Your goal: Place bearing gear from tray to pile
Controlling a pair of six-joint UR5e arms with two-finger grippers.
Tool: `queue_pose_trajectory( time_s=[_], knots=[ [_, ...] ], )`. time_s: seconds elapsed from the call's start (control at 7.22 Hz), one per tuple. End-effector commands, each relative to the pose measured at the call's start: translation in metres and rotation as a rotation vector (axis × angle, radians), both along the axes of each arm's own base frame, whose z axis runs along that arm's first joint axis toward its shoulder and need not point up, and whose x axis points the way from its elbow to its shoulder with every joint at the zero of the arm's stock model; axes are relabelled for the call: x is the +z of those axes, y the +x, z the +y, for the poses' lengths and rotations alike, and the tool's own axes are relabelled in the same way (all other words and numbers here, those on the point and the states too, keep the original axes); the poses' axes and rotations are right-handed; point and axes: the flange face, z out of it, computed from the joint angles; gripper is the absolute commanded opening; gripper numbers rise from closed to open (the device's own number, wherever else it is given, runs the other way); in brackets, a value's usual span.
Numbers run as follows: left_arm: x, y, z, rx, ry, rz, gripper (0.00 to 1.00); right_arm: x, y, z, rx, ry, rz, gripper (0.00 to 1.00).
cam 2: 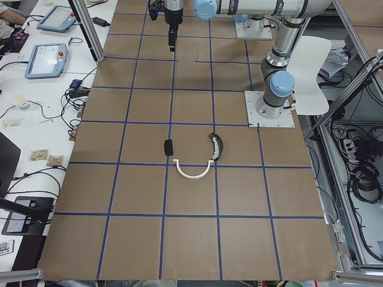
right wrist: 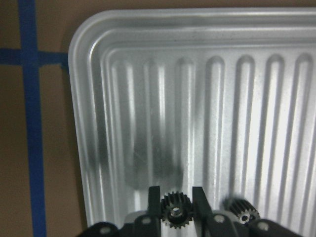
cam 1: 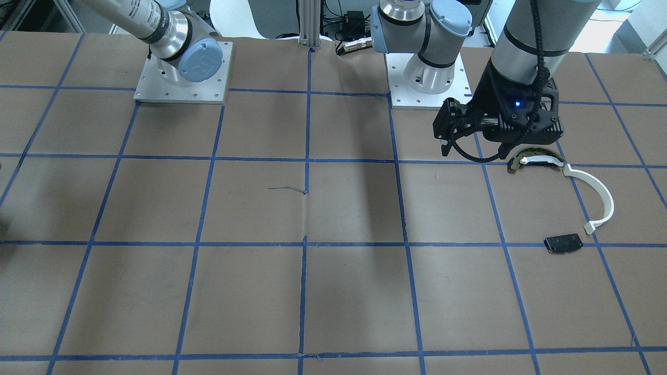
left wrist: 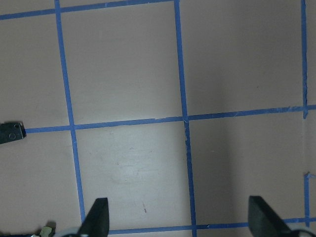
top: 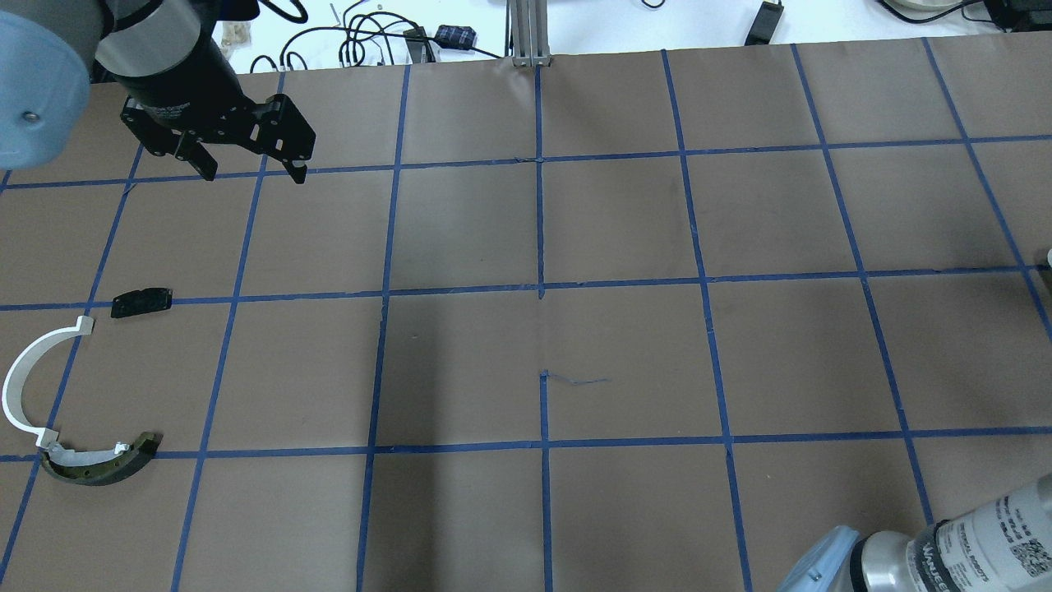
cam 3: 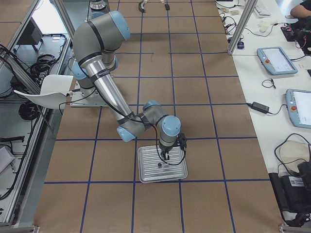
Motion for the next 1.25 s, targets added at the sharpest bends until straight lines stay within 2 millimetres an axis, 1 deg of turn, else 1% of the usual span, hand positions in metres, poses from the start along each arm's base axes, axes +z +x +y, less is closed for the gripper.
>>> queue_pose_trajectory(
  time_s=[0.0, 0.14, 0.28, 0.42, 0.55, 0.69, 0.83, 0.97, 1.11],
  knots=[
    [-0.001, 0.01, -0.001, 0.018, 0.006, 0.002, 1.0, 0.045, 0.042, -0.027, -0.049, -0.025, -0.021, 0.0],
    [-0.001, 0.013, -0.002, 0.024, 0.007, 0.005, 1.0, 0.048, 0.109, -0.069, -0.05, -0.025, -0.032, 0.0],
    [-0.003, 0.012, -0.002, 0.024, 0.01, 0.007, 1.0, 0.059, 0.184, -0.099, -0.105, -0.03, -0.038, 0.0],
    [-0.004, 0.012, -0.003, 0.023, 0.012, 0.008, 1.0, 0.075, 0.271, -0.124, -0.11, -0.055, -0.026, 0.0],
    [0.0, 0.012, -0.001, 0.024, 0.004, 0.006, 1.0, 0.075, 0.362, -0.137, -0.152, -0.047, -0.044, 0.0],
    [0.0, 0.013, 0.0, 0.024, 0.004, 0.006, 1.0, 0.073, 0.464, -0.143, -0.23, -0.06, -0.135, 0.0],
    [-0.001, 0.013, -0.001, 0.023, 0.006, 0.008, 1.0, 0.066, 0.555, -0.135, -0.303, -0.038, -0.18, 0.0],
    [-0.001, 0.017, -0.001, 0.031, 0.006, 0.006, 1.0, 0.057, 0.636, -0.116, -0.31, -0.011, -0.193, 0.0],
    [0.001, 0.017, -0.001, 0.03, 0.003, 0.006, 1.0, 0.039, 0.702, -0.091, -0.323, 0.03, -0.176, 0.0]
  ],
)
